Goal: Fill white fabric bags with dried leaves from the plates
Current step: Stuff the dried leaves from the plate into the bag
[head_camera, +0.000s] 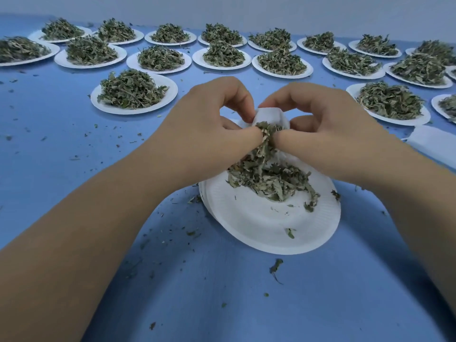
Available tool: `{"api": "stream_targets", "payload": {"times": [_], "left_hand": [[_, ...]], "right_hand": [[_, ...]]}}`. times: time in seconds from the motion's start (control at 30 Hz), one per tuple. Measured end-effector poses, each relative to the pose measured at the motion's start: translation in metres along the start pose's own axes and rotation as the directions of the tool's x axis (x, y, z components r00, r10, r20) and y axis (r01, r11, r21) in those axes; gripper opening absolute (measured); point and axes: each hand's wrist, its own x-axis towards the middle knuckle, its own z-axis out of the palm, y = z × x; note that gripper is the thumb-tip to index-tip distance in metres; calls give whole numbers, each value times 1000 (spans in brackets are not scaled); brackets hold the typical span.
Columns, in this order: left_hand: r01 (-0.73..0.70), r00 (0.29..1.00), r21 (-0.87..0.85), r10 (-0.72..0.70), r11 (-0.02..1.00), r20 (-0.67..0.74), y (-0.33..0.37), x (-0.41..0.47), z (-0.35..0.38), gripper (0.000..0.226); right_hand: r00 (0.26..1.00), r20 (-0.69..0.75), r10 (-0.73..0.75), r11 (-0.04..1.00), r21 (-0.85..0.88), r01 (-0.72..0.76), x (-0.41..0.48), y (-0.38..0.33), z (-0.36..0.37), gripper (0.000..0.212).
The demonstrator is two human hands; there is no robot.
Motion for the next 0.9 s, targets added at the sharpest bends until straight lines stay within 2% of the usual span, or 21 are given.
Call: {"api": "stream_targets", "payload": {"times": [0.13, 0.23, 0.37, 0.6, 0.77, 0.9], "left_hand": [[-67, 996, 56, 70, 996, -62, -2, 1, 6, 27], [-150, 979, 140, 167, 979, -119, -5, 2, 14, 23], [-243, 948, 320, 295, 916, -124, -6, 2, 22, 18], [-218, 944, 343, 286, 914, -162, -7, 3, 23, 27], [-235, 957, 209, 263, 949, -122, -3, 0, 25, 29], [-172, 963, 217, 210, 961, -168, -5, 2, 23, 27]], "right_hand": [[1000, -13, 4, 996, 85, -3, -5, 2, -4, 32], [996, -77, -49, 998, 36, 52, -5, 4, 4, 25], [982, -150, -112, 991, -86, 100, -4, 5, 14, 20], [950, -270, -158, 972, -214, 101, -2, 7, 21, 21], [928, -296, -226, 944, -301, 134, -3, 6, 24, 17], [930, -309, -201, 940, -328, 95, -2, 7, 24, 15]]}}
